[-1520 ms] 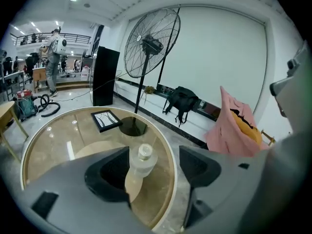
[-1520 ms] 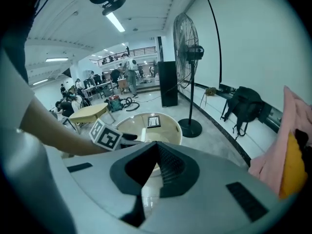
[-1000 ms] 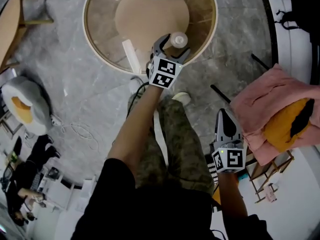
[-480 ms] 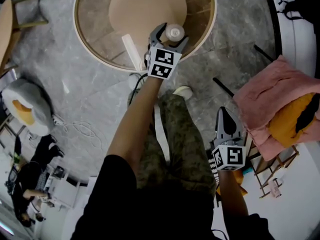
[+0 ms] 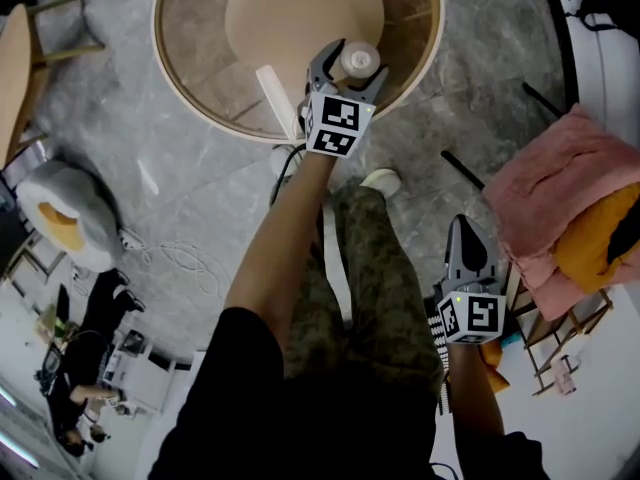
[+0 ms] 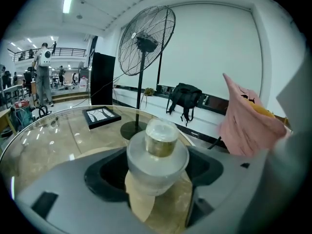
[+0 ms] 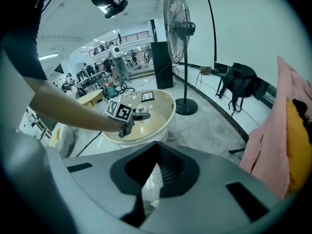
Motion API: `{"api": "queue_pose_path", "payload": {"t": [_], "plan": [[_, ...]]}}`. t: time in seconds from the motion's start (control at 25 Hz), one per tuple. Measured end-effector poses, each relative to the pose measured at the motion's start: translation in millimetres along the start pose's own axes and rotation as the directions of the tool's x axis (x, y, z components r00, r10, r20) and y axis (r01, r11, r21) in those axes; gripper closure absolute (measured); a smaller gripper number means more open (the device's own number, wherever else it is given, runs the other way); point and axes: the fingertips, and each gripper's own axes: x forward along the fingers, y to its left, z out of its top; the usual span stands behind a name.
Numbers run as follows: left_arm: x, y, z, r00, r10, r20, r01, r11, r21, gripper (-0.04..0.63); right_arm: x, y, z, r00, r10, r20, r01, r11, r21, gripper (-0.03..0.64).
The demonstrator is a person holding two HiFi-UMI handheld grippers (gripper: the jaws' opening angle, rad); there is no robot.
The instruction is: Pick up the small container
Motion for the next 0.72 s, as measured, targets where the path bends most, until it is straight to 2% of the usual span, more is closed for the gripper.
{"api": "queue_pose_path", "payload": {"t": [0.24,0.56,0.72], "plan": [[-14.9,14.1,0.0,0.999,0.036,0.016,-0.035,0.999,-0.04,0.242,0.2,5.9,-1.1,1.0,0.007,-0.001,-0.007,1.0,-0.002,0.601],[-26.3,33.1,-5.5,0.998,0.065,0.007,-0.065,0.998,0.011,0.242,2.3,12.2,-2.4,1.0,-0.009,-0.001,0.009,1.0,0.004,0.601],[-25.8,36.6,-10.2,0.997,0.072,0.018,-0.072,0.997,0.002,0.242,5.8,20.3,-5.0,1.0,0.0,-0.011,0.0,1.0,0.01,0.601]]}}
